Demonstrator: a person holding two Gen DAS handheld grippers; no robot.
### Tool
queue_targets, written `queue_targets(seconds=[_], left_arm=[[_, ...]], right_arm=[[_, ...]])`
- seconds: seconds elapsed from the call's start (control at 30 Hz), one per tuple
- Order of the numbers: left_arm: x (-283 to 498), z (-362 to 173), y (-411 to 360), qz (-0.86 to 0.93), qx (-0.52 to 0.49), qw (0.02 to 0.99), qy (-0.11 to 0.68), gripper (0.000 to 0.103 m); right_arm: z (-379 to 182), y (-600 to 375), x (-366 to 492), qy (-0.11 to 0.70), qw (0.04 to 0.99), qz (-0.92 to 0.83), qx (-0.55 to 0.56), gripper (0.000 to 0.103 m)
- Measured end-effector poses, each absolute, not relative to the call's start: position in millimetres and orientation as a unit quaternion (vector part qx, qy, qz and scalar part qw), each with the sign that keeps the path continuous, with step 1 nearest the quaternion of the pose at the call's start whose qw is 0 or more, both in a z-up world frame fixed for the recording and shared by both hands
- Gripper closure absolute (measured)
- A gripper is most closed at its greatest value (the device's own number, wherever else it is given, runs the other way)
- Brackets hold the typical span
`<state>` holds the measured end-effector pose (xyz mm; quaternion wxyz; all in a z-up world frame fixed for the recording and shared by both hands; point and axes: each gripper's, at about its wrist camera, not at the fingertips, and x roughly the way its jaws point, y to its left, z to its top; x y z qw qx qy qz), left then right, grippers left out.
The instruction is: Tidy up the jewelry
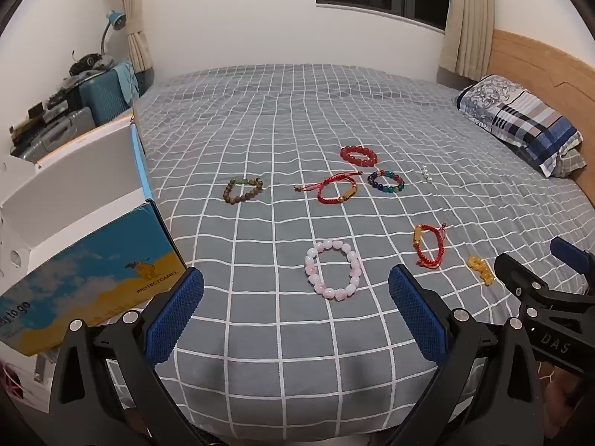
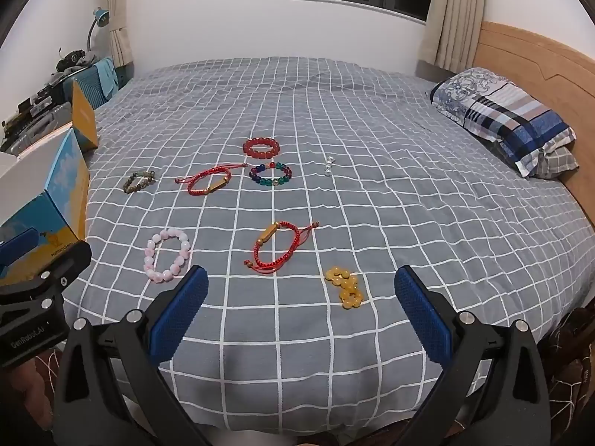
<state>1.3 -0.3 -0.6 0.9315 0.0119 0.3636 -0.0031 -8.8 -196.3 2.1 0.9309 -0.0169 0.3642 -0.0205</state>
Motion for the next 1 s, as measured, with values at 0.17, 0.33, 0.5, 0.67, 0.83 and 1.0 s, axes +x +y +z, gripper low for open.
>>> queue_targets(seconds=[0.17,0.33,0.5,0.67,0.83,1.0], left_arm=[[5,0,0,-0.007,0.008,0.931,0.366,0.006],[0,-4,-5,-0.005,0.011,0.934,0.356,0.006],[1,-4,-4,-0.003,0.010,0.934,0.357,0.006],[0,-3,-3,-0.003,0.012,0.934,0.357,0.006],[0,-2,-3,-0.003,0.012,0.933,0.359,0.006],[0,-1,-3,0.000,0.014,0.934,0.357,0.006]], right_arm=[[2,-194,-10,0.357,0.933,-0.025,-0.020,0.007],[1,-191,-10,0.363,0.931,-0.022,-0.016,0.007],[4,-194,-10,0.360,0.933,-0.019,-0.015,0.007],[6,-193,-11,0.357,0.934,-0.017,-0.016,0.007],[6,-192,-12,0.355,0.935,-0.016,-0.016,0.007],[6,-192,-12,0.355,0.935,-0.016,-0.017,0.007]])
